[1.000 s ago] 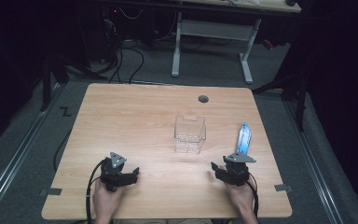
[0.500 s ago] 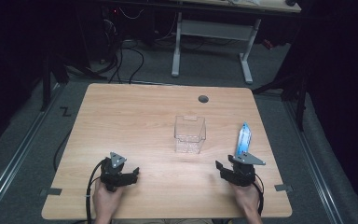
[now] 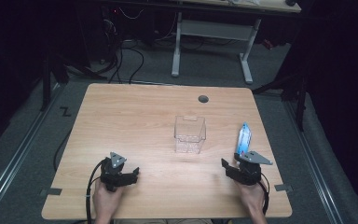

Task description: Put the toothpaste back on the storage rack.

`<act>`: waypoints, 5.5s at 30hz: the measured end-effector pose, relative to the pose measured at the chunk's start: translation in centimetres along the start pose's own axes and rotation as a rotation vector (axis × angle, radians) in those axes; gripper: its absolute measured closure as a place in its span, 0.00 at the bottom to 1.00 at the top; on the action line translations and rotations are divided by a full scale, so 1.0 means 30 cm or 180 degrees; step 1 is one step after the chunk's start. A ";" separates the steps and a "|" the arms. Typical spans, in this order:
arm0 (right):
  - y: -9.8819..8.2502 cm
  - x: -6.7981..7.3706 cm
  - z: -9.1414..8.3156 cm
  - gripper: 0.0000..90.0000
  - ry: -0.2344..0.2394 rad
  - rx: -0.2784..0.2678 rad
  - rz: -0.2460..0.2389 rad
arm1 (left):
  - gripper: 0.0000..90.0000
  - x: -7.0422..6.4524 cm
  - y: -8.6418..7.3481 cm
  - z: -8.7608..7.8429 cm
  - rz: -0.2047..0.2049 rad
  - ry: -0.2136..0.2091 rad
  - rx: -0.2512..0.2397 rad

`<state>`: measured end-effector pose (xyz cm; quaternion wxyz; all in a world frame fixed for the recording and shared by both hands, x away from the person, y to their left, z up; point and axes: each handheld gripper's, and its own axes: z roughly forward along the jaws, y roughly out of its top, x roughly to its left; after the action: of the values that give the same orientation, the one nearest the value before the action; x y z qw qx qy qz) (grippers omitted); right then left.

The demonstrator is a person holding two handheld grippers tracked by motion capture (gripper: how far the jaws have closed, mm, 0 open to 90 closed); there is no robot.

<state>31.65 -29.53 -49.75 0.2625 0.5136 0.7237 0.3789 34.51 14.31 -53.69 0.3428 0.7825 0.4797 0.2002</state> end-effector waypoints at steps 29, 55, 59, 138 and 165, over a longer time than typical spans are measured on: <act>0.084 -0.185 -0.008 0.41 -0.0161 0.0268 0.0440 | 0.16 0.000 0.000 0.000 -0.0001 0.0000 0.0000; 0.193 -0.328 0.157 0.49 -0.0494 0.0782 0.0582 | 0.16 0.000 0.001 0.001 -0.0001 0.0001 -0.0001; 0.204 -0.339 0.176 0.49 -0.0510 0.0802 0.0649 | 0.17 0.000 0.001 0.001 0.0000 0.0001 0.0000; 0.267 -0.296 0.233 0.78 -0.0030 0.1046 0.0480 | 0.16 0.000 0.001 0.001 0.0001 0.0000 0.0000; 0.310 -0.202 0.093 0.78 0.0285 0.0503 0.0210 | 0.16 0.000 0.001 0.001 0.0004 0.0002 0.0002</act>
<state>40.90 -32.74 -43.80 0.1759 0.5389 0.7450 0.3516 34.54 14.30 -53.69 0.3422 0.7829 0.4794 0.2006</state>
